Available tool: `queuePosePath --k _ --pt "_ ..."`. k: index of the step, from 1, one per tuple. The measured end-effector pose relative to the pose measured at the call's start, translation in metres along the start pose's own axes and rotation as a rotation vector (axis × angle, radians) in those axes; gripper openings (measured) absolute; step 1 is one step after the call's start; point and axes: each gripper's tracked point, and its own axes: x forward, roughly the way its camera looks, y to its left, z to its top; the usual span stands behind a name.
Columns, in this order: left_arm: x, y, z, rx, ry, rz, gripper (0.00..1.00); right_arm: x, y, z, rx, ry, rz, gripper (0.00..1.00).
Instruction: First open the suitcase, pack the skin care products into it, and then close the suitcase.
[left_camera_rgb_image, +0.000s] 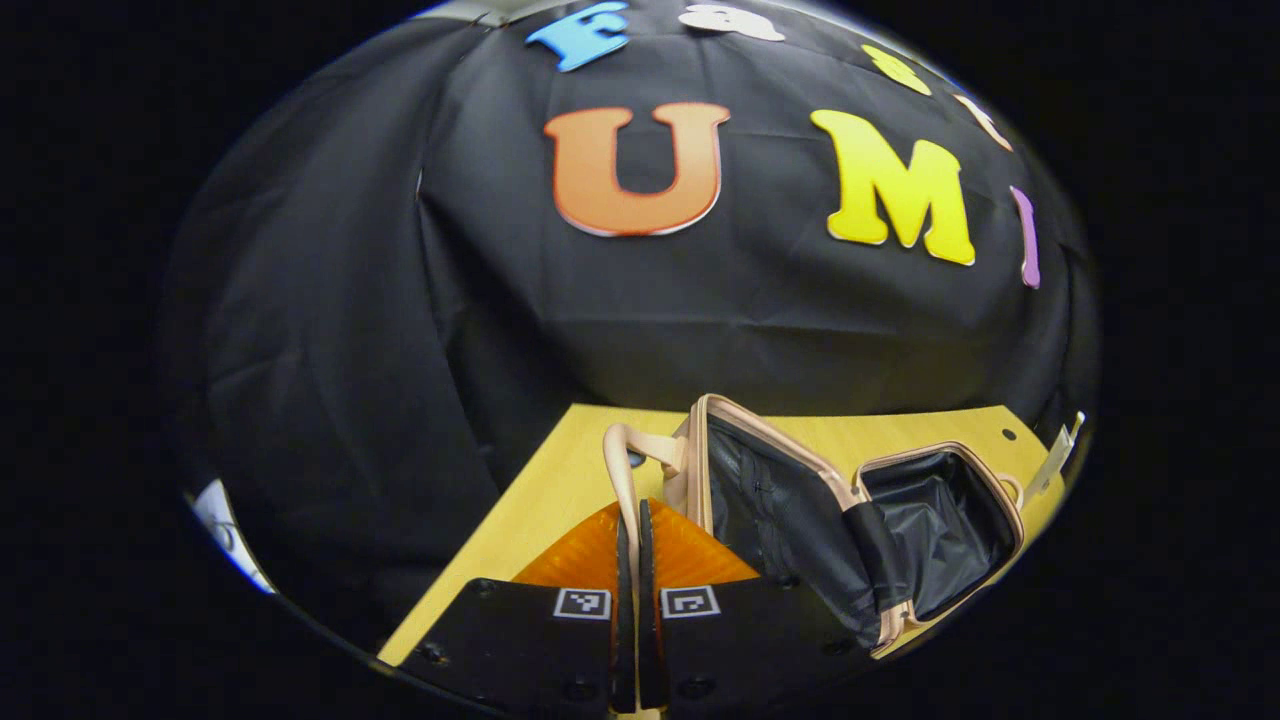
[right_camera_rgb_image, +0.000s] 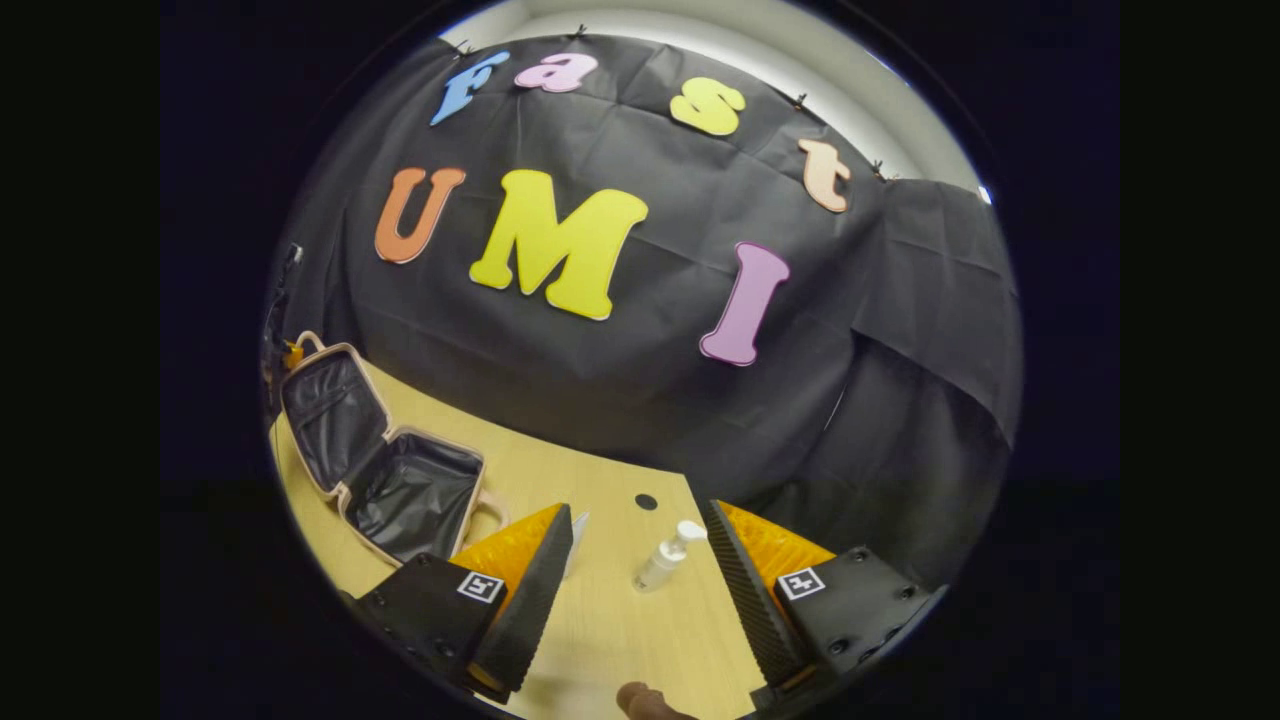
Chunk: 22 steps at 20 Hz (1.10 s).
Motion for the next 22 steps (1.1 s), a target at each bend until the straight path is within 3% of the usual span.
queuePosePath --k 6,10,12,15,18,19,21,22 --pt "0.036 0.03 -0.075 -0.246 0.161 -0.067 0.06 -0.022 0.039 -0.02 -0.078 0.044 0.07 0.81" --pt "0.046 0.034 -0.109 -0.415 0.226 -0.09 0.07 -0.035 0.051 -0.028 -0.106 0.053 0.113 0.81" --pt "0.05 0.033 -0.106 -0.493 0.198 -0.102 0.1 -0.035 0.046 -0.031 -0.102 0.057 0.114 0.82" --pt "0.049 0.034 -0.106 -0.548 0.206 -0.107 0.12 -0.033 0.032 -0.04 -0.089 0.073 0.102 0.82" --pt "0.045 0.032 -0.107 -0.544 0.207 -0.067 0.18 -0.031 0.015 -0.051 -0.085 0.085 0.1 0.82" --pt "0.041 0.033 -0.104 -0.553 0.2 -0.055 0.38 -0.03 0.009 -0.055 -0.084 0.089 0.103 0.82" --pt "0.029 0.03 -0.093 -0.588 0.177 -0.047 0.53 -0.028 -0.005 -0.058 -0.077 0.077 0.102 0.82" --pt "0.022 0.024 -0.088 -0.599 0.171 -0.049 0.68 -0.026 -0.012 -0.058 -0.075 0.063 0.102 0.81"
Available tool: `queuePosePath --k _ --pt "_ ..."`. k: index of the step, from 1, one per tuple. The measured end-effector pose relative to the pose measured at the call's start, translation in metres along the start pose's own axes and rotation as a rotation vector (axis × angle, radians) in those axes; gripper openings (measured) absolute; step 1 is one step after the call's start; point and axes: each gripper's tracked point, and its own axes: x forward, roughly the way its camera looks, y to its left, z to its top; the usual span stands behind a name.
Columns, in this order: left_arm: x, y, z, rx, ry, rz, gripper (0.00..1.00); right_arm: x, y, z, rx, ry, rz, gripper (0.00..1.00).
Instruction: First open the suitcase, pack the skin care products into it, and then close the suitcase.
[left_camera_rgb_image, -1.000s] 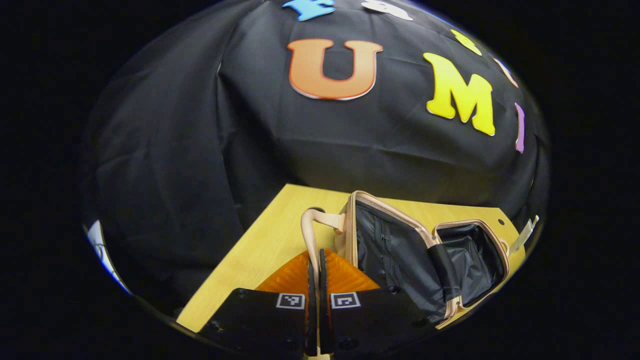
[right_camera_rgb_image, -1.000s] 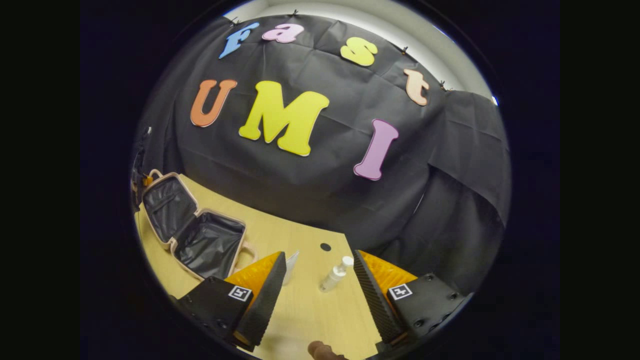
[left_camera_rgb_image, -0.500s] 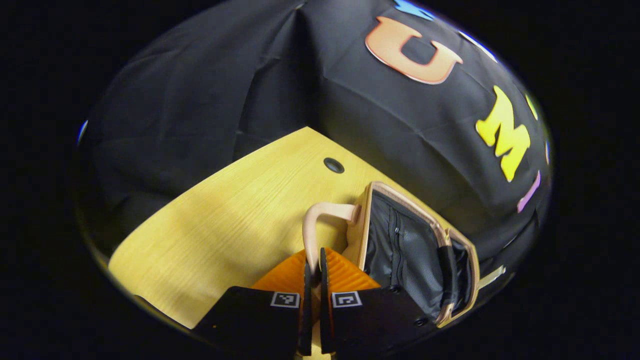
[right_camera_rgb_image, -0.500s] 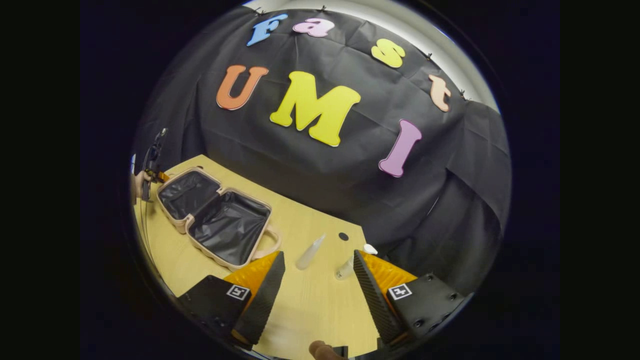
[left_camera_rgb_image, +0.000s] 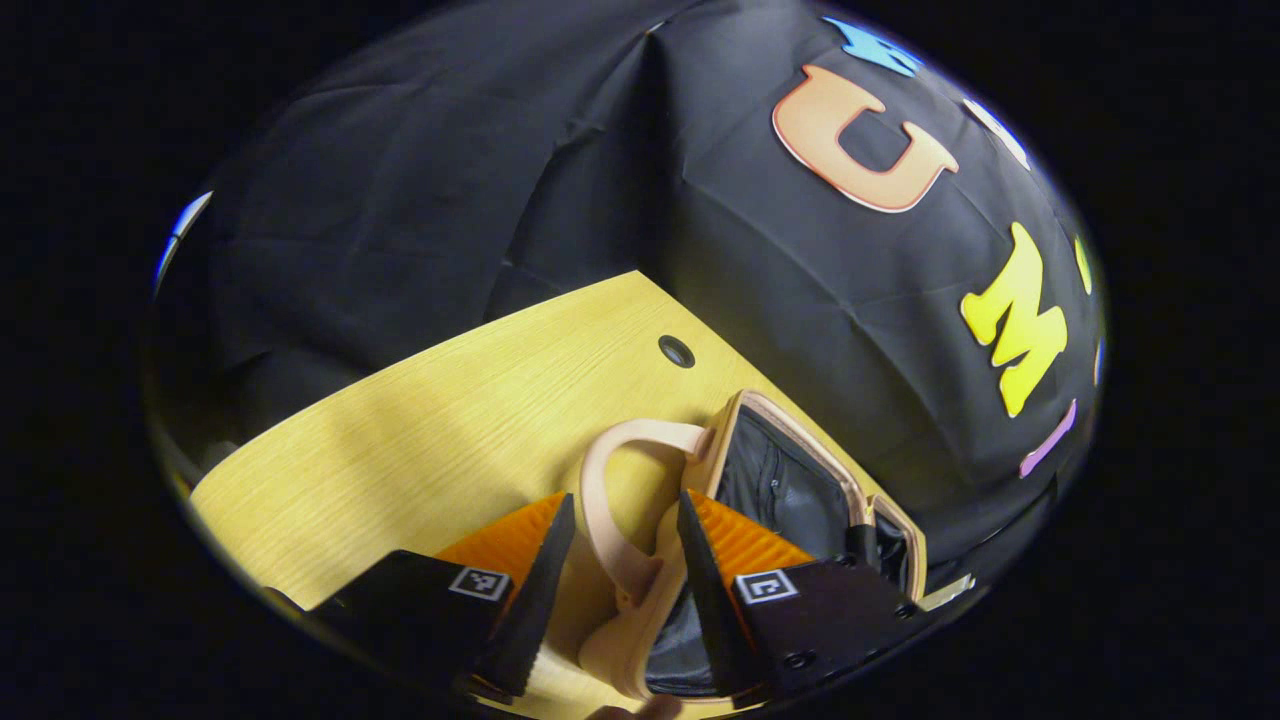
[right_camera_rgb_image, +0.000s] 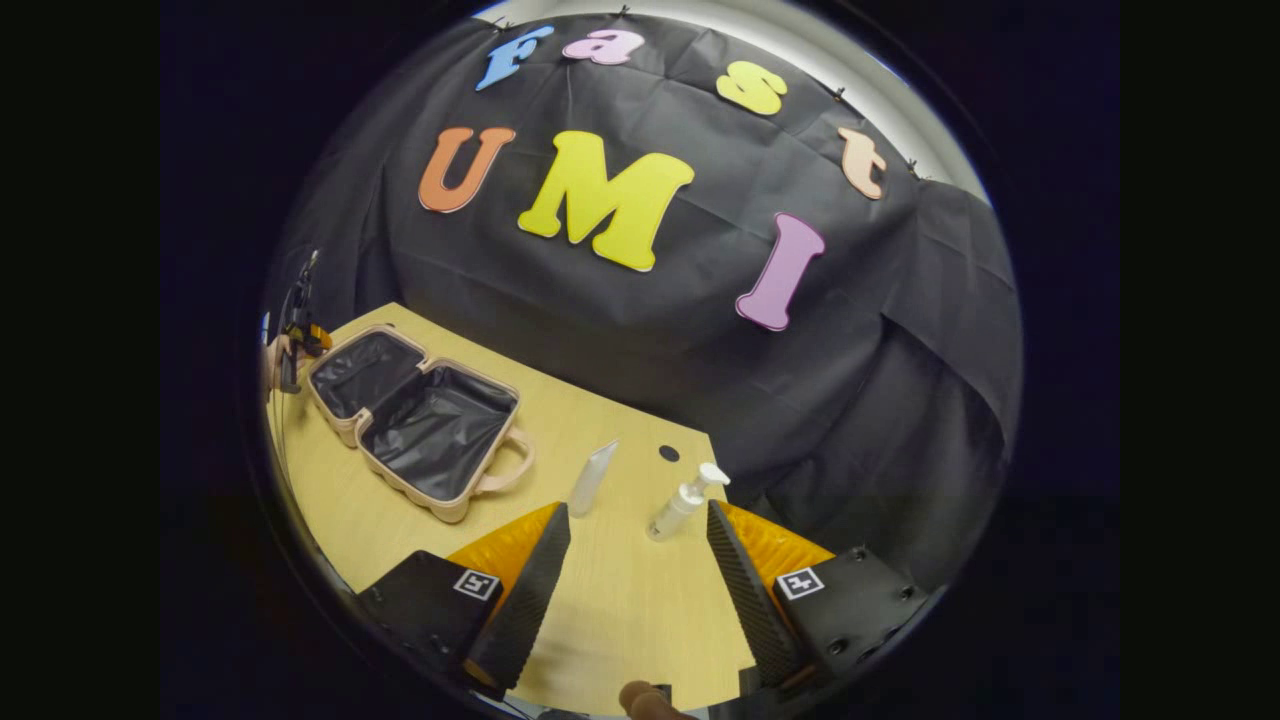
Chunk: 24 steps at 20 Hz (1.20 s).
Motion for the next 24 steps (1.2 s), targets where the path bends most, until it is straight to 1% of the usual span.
queuePosePath --k 1,2,4,5,7,9,11,12,14,17,19,21,22,24 --pt "-0.009 -0.009 -0.002 0.009 -0.002 -0.015 0.71 0.002 -0.008 0.001 -0.001 -0.016 0.0 0.82" --pt "-0.02 -0.022 -0.003 0.033 -0.013 -0.033 0.78 0.004 -0.016 0.0 -0.002 -0.032 0.0 0.82" --pt "-0.038 -0.049 -0.008 0.094 -0.023 -0.044 0.83 0.008 -0.029 0.0 0.006 -0.06 0.018 0.82" --pt "-0.051 -0.066 -0.015 0.13 -0.026 -0.049 0.98 0.011 -0.037 -0.001 0.007 -0.072 0.026 0.83" --pt "-0.068 -0.105 -0.025 0.194 -0.049 -0.063 0.98 0.02 -0.05 -0.003 0.011 -0.093 0.045 0.83" --pt "-0.082 -0.149 -0.049 0.24 -0.053 -0.095 0.98 0.029 -0.065 -0.01 0.02 -0.107 0.061 0.81" --pt "-0.1 -0.192 -0.085 0.267 -0.023 -0.142 0.98 0.041 -0.079 -0.019 0.044 -0.101 0.077 0.81" --pt "-0.11 -0.215 -0.105 0.293 -0.004 -0.177 0.98 0.047 -0.084 -0.022 0.059 -0.095 0.089 0.81" --pt "-0.123 -0.258 -0.139 0.353 -0.002 -0.222 0.98 0.058 -0.098 -0.025 0.085 -0.102 0.104 0.81" --pt "-0.138 -0.321 -0.199 0.42 0.052 -0.298 0.97 0.074 -0.113 -0.038 0.098 -0.093 0.128 0.82" --pt "-0.143 -0.356 -0.236 0.464 0.089 -0.342 0.97 0.083 -0.119 -0.047 0.099 -0.082 0.146 0.82" --pt "-0.137 -0.381 -0.275 0.526 0.128 -0.352 0.97 0.09 -0.125 -0.054 0.104 -0.07 0.168 0.83" --pt "-0.13 -0.391 -0.288 0.551 0.139 -0.356 0.97 0.094 -0.127 -0.058 0.104 -0.063 0.18 0.81" --pt "-0.121 -0.415 -0.318 0.584 0.179 -0.391 0.98 0.103 -0.135 -0.065 0.103 -0.054 0.193 0.81"
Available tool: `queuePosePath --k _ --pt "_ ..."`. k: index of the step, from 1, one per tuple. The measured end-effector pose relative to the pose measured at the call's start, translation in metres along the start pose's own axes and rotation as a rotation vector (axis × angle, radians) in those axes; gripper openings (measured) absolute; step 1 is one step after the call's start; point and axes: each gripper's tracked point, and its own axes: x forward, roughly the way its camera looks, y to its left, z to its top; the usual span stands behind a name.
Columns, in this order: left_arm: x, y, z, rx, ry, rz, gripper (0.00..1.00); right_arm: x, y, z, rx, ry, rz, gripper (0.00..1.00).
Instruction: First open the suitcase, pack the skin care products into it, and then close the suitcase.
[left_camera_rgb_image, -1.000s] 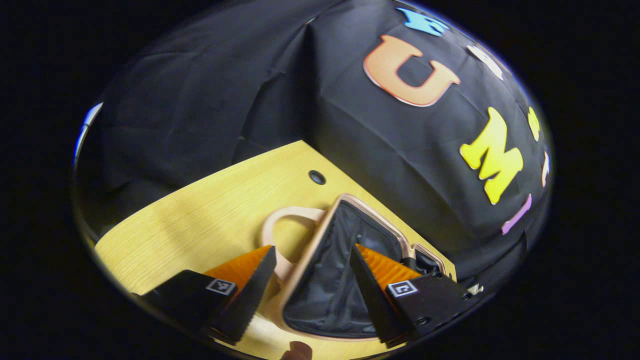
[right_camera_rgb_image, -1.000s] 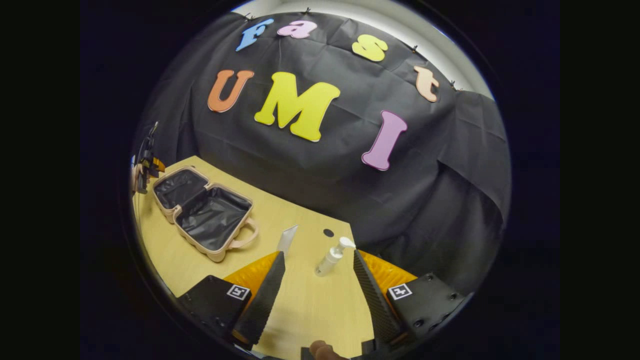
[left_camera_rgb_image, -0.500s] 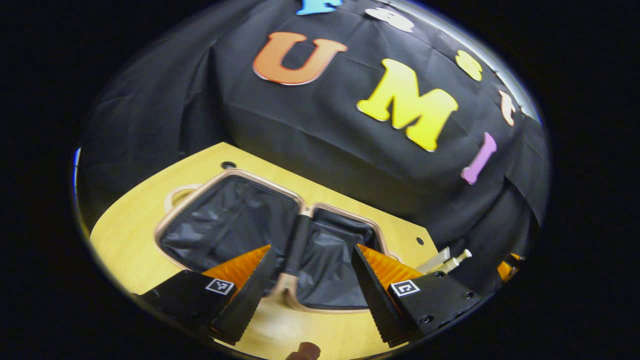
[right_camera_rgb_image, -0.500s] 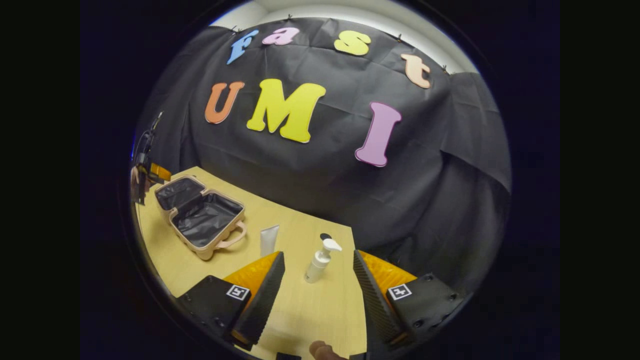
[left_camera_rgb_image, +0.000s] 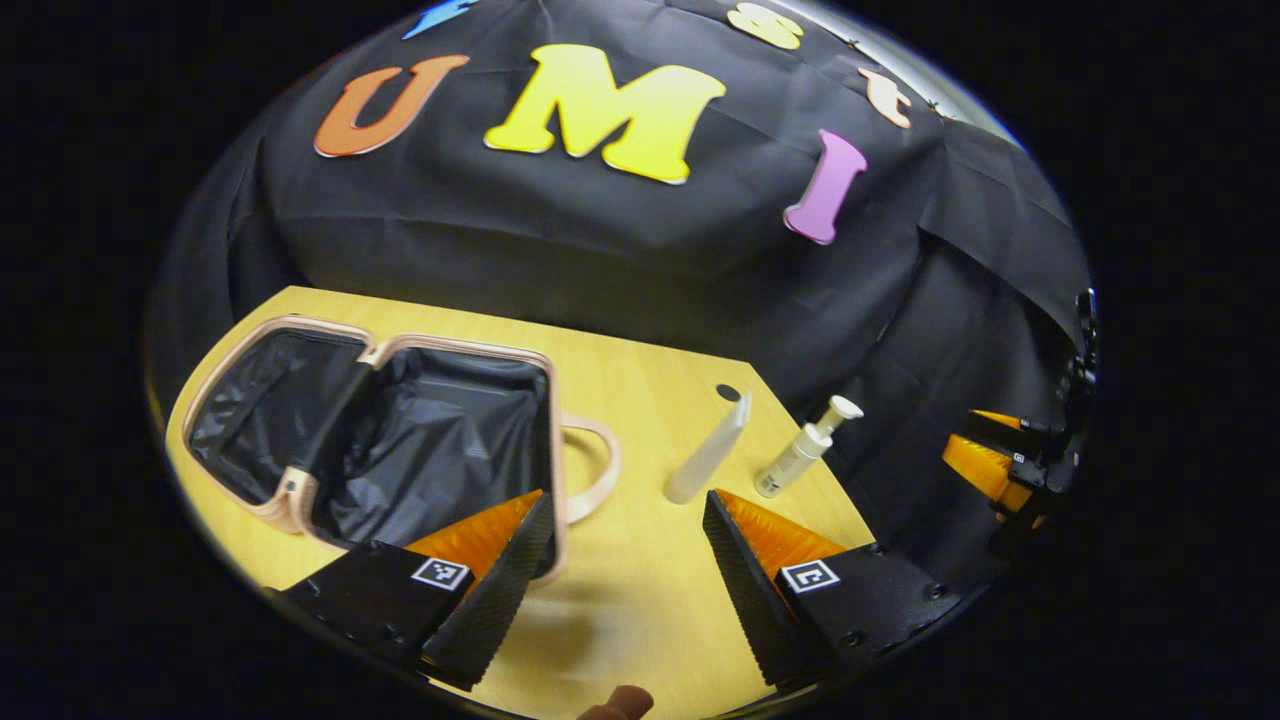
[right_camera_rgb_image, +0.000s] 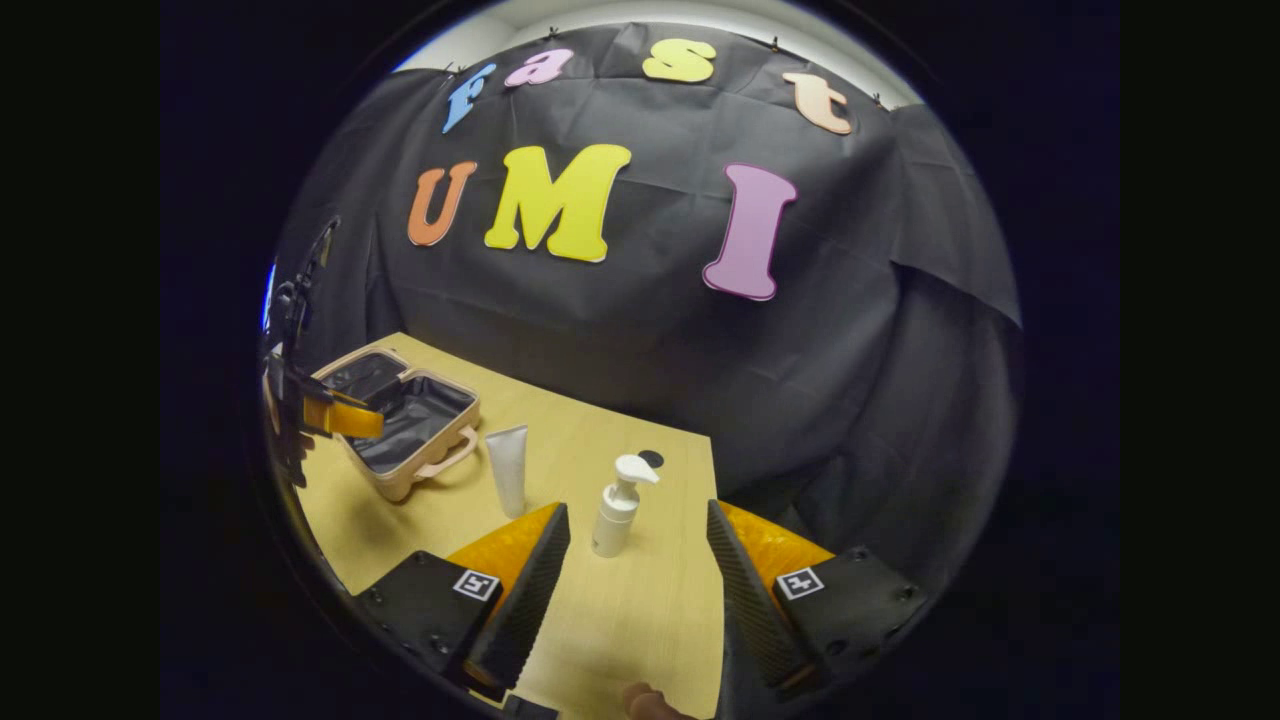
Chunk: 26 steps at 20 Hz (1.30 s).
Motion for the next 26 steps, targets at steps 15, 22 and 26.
queuePosePath --k 15,22,26 --pt "0.181 -0.023 -0.032 0.095 0.097 0.042 0.96 0.026 -0.042 -0.069 -0.007 0.133 0.028 0.81" --pt "0.205 -0.029 -0.038 0.123 0.123 0.051 0.84 0.047 -0.019 -0.085 0.055 0.172 0.119 0.82" --pt "0.2 -0.034 -0.04 0.148 0.159 0.066 0.55 0.07 -0.003 -0.08 0.05 0.171 0.169 0.82"
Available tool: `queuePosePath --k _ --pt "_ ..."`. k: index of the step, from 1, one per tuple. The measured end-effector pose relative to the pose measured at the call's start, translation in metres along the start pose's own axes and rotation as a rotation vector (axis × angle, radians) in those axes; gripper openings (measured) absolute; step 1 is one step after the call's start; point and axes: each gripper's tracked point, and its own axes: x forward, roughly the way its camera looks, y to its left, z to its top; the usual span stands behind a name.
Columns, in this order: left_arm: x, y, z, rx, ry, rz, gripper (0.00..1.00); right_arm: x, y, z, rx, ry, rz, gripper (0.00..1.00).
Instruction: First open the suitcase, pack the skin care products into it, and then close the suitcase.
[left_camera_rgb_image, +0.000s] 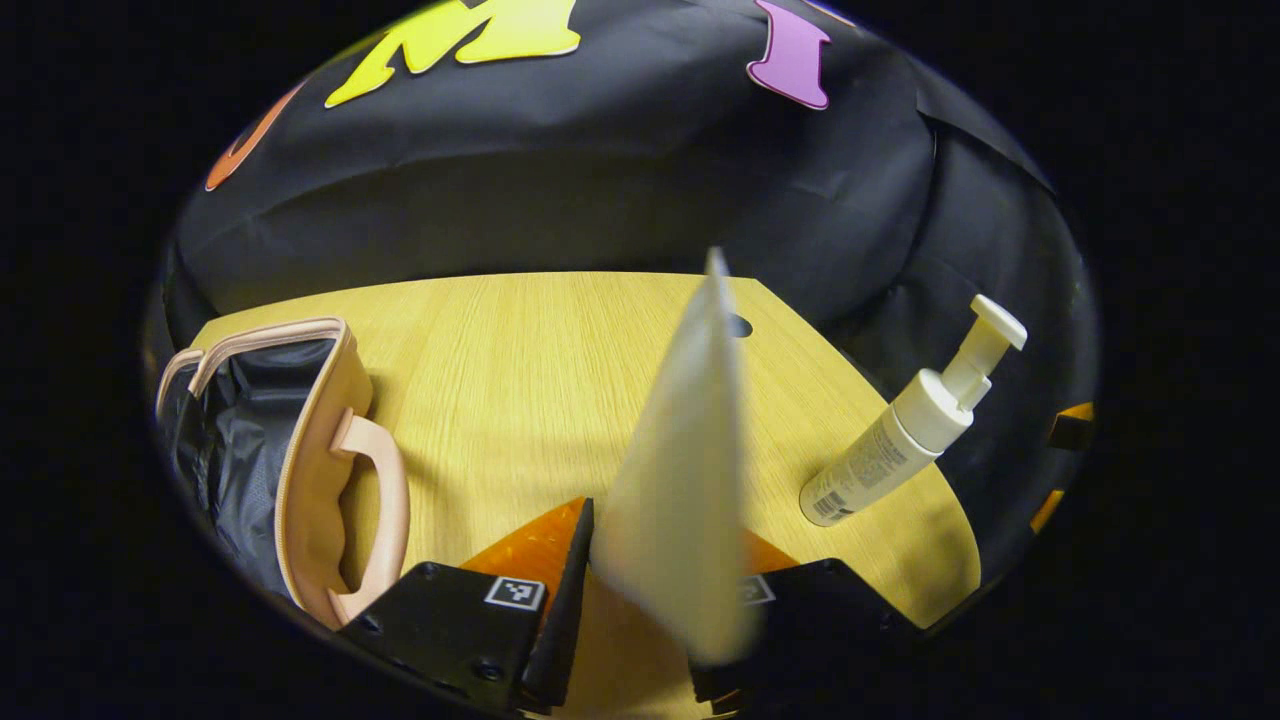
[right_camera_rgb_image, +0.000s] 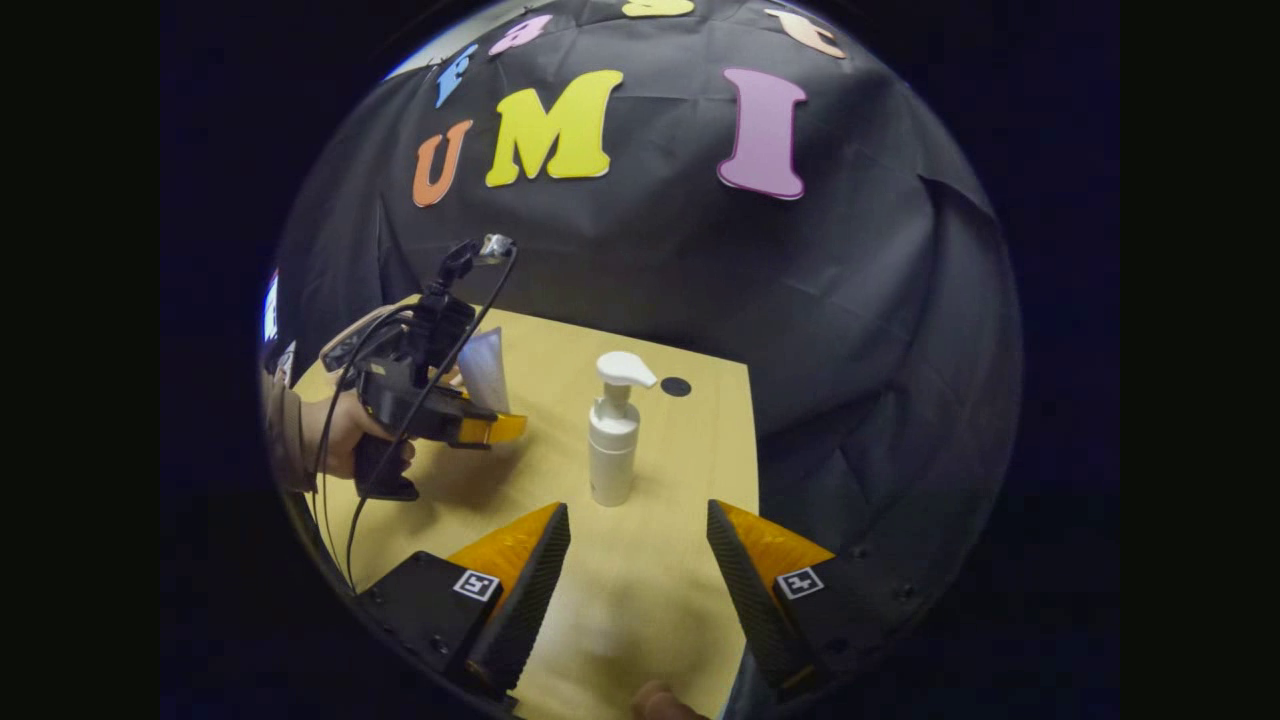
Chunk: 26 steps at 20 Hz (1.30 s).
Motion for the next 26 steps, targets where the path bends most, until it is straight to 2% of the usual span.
queuePosePath --k 1,2,3,4,10,13,14,16,17,18,19,21,24,26 --pt "-0.006 -0.006 0.002 -0.014 0.0 -0.019 0.45 0.004 0.004 0.004 0.008 -0.001 0.012 0.81" --pt "-0.014 -0.008 0.005 -0.021 -0.009 -0.033 0.51 0.011 0.007 0.006 0.016 0.001 0.023 0.83" --pt "-0.022 -0.009 0.008 -0.021 -0.014 -0.042 0.43 0.017 0.009 0.008 0.021 0.003 0.028 0.81" --pt "-0.03 -0.009 0.01 -0.018 -0.022 -0.043 0.42 0.024 0.01 0.009 0.023 0.001 0.028 0.81" --pt "-0.11 0.004 0.002 0.056 -0.018 0.031 0.4 0.083 0.012 0.017 0.056 0.0 0.005 0.82" --pt "-0.157 0.015 -0.009 0.056 -0.018 0.073 0.4 0.113 0.023 0.014 0.074 0.003 0.024 0.82" --pt "-0.174 0.02 -0.012 0.044 -0.021 0.088 0.4 0.122 0.022 0.014 0.063 0.004 0.008 0.84" --pt "-0.205 0.033 -0.017 0.006 -0.026 0.123 0.4 0.134 0.022 0.012 0.062 0.013 -0.01 0.8" --pt "-0.219 0.04 -0.021 -0.014 -0.024 0.138 0.4 0.138 0.022 0.01 0.067 0.02 -0.018 0.72" --pt "-0.232 0.048 -0.025 -0.027 -0.024 0.152 0.4 0.138 0.02 0.01 0.07 0.023 -0.035 0.69" --pt "-0.243 0.057 -0.027 -0.036 -0.021 0.168 0.4 0.136 0.018 0.01 0.086 0.023 -0.046 0.58" --pt "-0.267 0.079 -0.034 -0.047 -0.011 0.193 0.4 0.135 0.022 0.007 0.109 0.047 -0.05 0.51" --pt "-0.28 0.122 -0.025 -0.095 -0.022 0.225 0.4 0.115 0.038 0.005 0.123 0.078 -0.031 0.47" --pt "-0.28 0.157 -0.017 -0.113 -0.033 0.252 0.4 0.091 0.051 0.012 0.149 0.067 -0.034 0.49"
